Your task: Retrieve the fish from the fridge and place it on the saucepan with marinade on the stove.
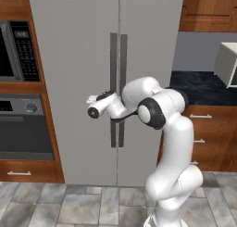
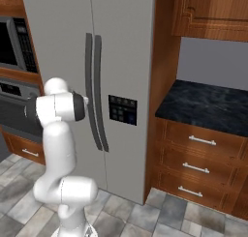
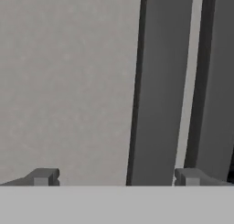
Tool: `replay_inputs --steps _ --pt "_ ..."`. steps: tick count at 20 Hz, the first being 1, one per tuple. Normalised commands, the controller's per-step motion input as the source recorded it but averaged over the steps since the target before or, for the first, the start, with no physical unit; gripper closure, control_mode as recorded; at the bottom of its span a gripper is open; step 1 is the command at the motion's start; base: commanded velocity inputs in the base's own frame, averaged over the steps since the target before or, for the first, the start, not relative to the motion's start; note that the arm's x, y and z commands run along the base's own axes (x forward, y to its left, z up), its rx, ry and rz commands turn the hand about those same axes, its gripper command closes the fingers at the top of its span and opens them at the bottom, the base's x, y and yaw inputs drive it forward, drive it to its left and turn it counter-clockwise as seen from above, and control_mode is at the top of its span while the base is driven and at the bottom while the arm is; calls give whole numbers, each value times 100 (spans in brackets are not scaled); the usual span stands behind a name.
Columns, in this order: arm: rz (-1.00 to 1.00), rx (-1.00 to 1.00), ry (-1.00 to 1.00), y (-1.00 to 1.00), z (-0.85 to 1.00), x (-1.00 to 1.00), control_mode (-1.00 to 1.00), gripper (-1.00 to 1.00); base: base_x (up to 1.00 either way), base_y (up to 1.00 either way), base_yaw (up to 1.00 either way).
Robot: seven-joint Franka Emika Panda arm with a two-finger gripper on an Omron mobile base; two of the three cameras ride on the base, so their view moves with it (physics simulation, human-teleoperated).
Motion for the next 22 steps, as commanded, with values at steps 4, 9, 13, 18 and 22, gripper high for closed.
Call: replay_inputs --steps 4,9,13,18,22 --pt "-5 -10 -35 2 -36 0 -100 -100 0 0 0" --pt "-7 0 -24 -32 -38 0 -100 -100 0 0 0" --pt "-10 0 -19 -85 -26 0 -100 -100 0 0 0" --pt "-2 11 -10 -77 -11 8 -100 -100 0 0 0" --pt "3 13 -5 -16 -39 51 -100 -100 0 0 0"
